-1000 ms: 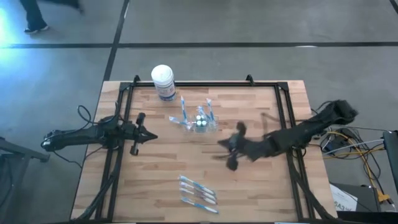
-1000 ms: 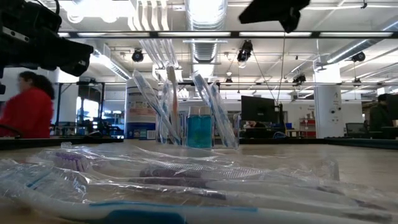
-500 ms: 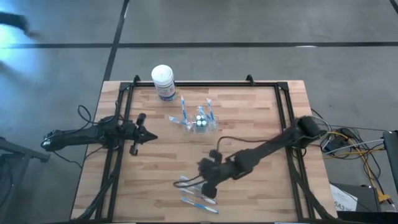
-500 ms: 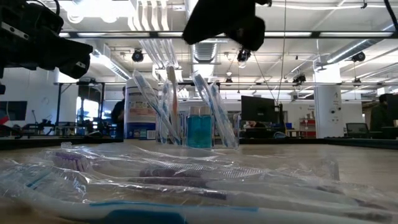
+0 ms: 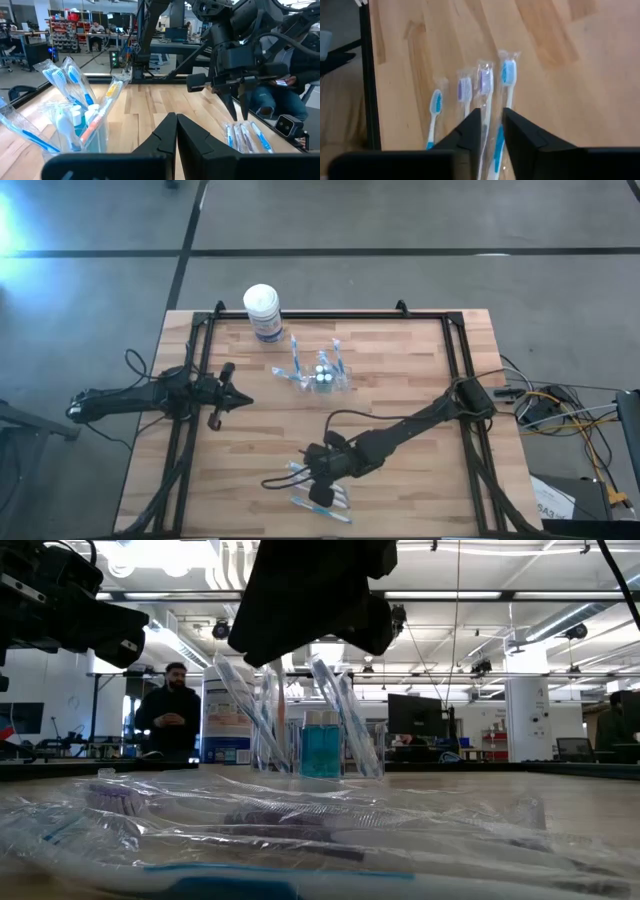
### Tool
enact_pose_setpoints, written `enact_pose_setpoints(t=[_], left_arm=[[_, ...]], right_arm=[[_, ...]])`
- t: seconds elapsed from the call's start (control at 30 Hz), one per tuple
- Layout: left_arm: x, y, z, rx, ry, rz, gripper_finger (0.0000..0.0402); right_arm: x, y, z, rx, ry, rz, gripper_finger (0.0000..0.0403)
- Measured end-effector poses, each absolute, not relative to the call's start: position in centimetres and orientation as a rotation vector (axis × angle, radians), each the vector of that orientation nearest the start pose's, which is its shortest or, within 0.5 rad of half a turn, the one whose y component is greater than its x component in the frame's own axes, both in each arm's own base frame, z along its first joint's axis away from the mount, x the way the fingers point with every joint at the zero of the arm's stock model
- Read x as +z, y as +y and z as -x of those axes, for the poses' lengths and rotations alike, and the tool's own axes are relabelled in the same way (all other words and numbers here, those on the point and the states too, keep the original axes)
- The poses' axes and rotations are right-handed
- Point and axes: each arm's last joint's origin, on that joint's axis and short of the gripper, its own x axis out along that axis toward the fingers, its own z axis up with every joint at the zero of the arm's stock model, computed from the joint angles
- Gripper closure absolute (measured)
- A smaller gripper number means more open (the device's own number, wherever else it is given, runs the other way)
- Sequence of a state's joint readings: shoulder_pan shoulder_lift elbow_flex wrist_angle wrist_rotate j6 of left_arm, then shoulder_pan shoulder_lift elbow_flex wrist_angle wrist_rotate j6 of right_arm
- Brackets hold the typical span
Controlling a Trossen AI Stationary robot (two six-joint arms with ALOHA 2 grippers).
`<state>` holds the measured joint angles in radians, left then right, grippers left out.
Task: Pick & Place toothbrushing station
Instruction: Put the blue toothbrush in the transparent organizer
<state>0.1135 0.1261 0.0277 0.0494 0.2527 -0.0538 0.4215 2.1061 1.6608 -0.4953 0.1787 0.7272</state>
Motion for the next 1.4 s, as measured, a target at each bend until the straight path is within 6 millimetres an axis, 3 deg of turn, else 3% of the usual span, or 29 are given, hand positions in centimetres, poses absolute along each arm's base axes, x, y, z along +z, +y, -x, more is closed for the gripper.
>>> enact_pose_setpoints(t=[0.2, 0.37, 0.83, 1.4], left_arm=[[16.7, 0.4, -10.4, -0.148, 0.059, 0.075, 0.0385], [16.7, 0.4, -10.4, -0.156, 0.064, 0.097, 0.0385], [16.5, 0.4, -10.3, -0.161, 0.09, 0.145, 0.0385], [16.4, 0.4, -10.3, -0.161, 0.095, 0.151, 0.0385]], right_arm=[[18.6, 18.5, -42.0, -0.086, 1.008, -0.438, 0.0263], [17.3, 18.5, -41.9, -0.111, 1.06, -0.429, 0.0242], [15.3, 18.4, -41.2, -0.146, 1.109, -0.428, 0.0269], [13.1, 18.6, -41.7, -0.123, 1.13, -0.453, 0.0275]])
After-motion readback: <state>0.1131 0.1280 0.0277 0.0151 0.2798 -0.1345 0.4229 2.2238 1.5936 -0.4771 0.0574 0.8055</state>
